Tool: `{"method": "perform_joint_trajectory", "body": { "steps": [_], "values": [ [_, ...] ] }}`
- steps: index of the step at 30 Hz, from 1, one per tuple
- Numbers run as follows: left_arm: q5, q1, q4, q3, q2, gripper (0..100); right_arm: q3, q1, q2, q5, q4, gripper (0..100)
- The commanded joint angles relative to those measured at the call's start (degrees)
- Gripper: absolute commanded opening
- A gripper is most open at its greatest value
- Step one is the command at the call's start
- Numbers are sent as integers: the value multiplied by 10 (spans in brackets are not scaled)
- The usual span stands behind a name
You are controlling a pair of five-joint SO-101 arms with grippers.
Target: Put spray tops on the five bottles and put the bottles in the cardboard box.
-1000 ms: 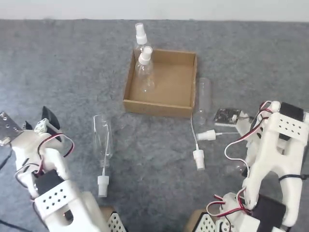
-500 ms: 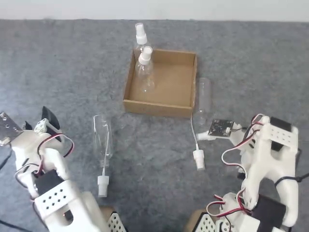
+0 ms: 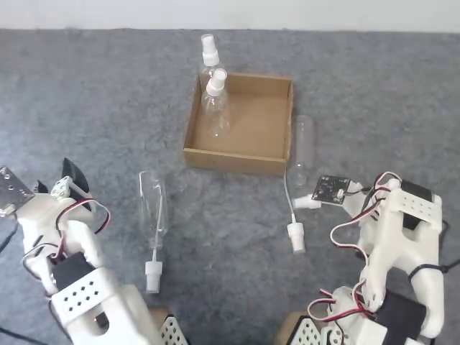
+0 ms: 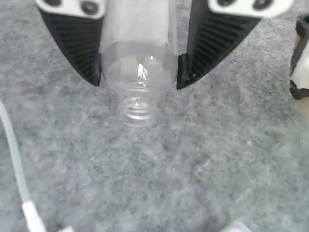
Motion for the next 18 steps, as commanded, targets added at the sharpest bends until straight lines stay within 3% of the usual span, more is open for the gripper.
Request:
{"method": "perform_joint_trajectory", "body": {
  "steps": [1,11,18],
  "values": [
    [4,3,-19,-5,-8,217,-34,12,-32,-53,-5,155],
    [4,3,-19,-5,-8,217,-70,11,-32,-264,-5,155],
    [-14,17,-19,-4,-8,216,-67,9,-25,-345,-51,156]
  ]
}}
